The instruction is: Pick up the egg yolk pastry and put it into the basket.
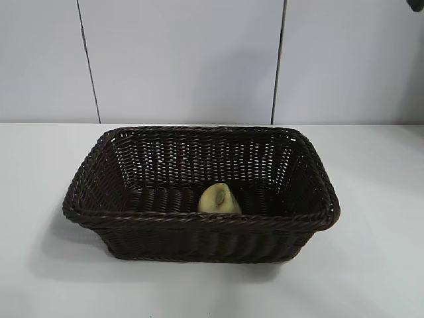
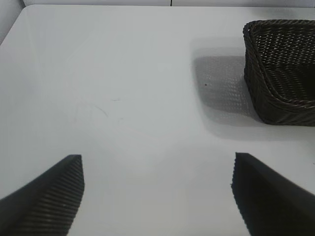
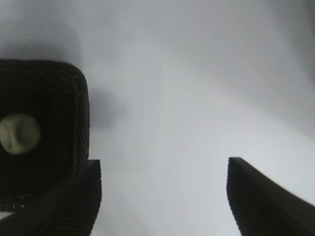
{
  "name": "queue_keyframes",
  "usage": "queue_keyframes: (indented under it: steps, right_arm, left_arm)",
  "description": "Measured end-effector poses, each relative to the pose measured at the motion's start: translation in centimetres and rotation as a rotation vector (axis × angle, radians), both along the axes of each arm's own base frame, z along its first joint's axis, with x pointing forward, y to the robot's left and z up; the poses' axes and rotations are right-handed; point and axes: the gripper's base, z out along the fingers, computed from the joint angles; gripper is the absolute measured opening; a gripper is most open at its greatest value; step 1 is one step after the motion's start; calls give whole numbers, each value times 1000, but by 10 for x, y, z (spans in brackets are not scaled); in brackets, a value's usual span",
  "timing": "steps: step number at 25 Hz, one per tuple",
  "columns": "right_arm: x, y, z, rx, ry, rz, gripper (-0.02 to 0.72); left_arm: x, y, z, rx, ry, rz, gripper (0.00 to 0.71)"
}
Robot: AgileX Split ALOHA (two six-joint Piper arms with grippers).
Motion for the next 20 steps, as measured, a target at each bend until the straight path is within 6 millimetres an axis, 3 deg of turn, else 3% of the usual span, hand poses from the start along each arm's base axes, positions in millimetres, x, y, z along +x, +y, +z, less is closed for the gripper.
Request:
queue_keyframes:
  steps: [4,11,16,20]
  right_arm:
    - [-40,-5,-30,-16,52,19,519]
    - [-99,-10,-71,18,-29,27,519]
    - [-133,-14,-86,34,-127,46,519]
    - [-147,-15,-82,48,-233,52,519]
  left_arm:
    - [0,0,0,0,0,0,598]
    - [0,0,0,0,0,0,598]
    - [0,0,0,0,0,0,598]
    - [0,0,0,0,0,0,598]
